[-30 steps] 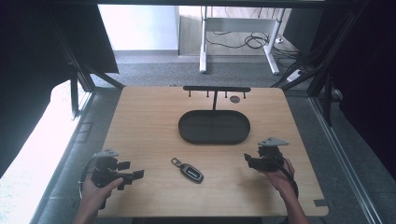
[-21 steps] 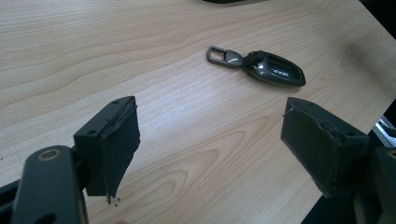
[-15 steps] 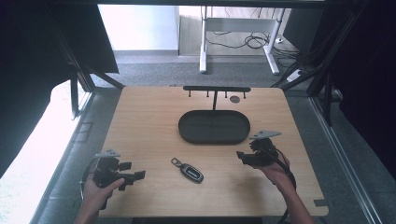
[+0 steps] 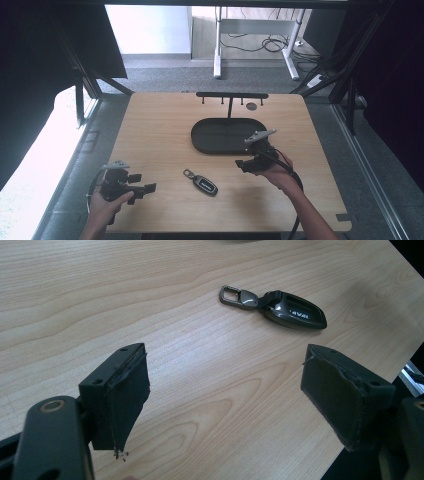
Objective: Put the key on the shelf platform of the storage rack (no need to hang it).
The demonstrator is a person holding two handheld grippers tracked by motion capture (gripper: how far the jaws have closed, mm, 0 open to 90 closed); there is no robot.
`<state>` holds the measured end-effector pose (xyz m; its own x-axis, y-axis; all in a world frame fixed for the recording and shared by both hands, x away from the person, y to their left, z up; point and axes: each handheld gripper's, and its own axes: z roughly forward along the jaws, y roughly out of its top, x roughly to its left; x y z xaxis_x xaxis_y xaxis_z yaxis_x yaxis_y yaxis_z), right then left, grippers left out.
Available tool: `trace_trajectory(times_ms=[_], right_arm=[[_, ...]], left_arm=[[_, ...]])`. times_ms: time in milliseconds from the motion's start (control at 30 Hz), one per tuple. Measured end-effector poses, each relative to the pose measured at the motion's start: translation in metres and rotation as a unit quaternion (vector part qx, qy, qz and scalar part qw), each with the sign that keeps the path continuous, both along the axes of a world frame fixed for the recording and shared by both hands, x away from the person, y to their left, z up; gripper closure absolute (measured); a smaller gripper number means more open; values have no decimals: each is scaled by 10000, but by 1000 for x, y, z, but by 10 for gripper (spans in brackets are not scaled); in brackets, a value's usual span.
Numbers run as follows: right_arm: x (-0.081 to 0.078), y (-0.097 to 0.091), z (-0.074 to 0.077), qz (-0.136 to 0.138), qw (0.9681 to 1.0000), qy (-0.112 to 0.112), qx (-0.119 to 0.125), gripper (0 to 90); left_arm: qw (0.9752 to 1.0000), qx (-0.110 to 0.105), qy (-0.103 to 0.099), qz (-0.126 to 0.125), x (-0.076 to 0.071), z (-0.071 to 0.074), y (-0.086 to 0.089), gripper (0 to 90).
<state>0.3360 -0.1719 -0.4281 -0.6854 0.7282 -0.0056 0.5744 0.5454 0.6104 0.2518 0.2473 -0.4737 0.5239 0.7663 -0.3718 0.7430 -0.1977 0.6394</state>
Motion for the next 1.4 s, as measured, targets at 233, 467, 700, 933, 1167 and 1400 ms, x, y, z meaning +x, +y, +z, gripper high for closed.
trace_trajectory(times_ms=[233, 467, 700, 933, 1167, 1400], right_arm=[[4, 17, 2, 167, 9998, 81, -113, 364], [8, 39, 2, 358, 9990, 141, -232, 374], [9, 57, 0, 514, 9980, 210, -289, 381], [8, 76, -9, 701, 9958, 363, -465, 384], [5, 93, -22, 819, 9937, 541, -541, 384], [3, 104, -33, 935, 9915, 663, -609, 383]], left_arm=[[10000, 7, 20, -27, 0, -1, -1, 198], [10000, 2, 19, -31, 0, -1, -1, 198], [10000, 8, 22, -64, 0, 0, -2, 197], [10000, -12, 20, -57, 0, 0, -1, 197], [10000, -7, 11, -73, 0, 0, -2, 197], [10000, -1, 21, -76, 0, -1, -2, 197]])
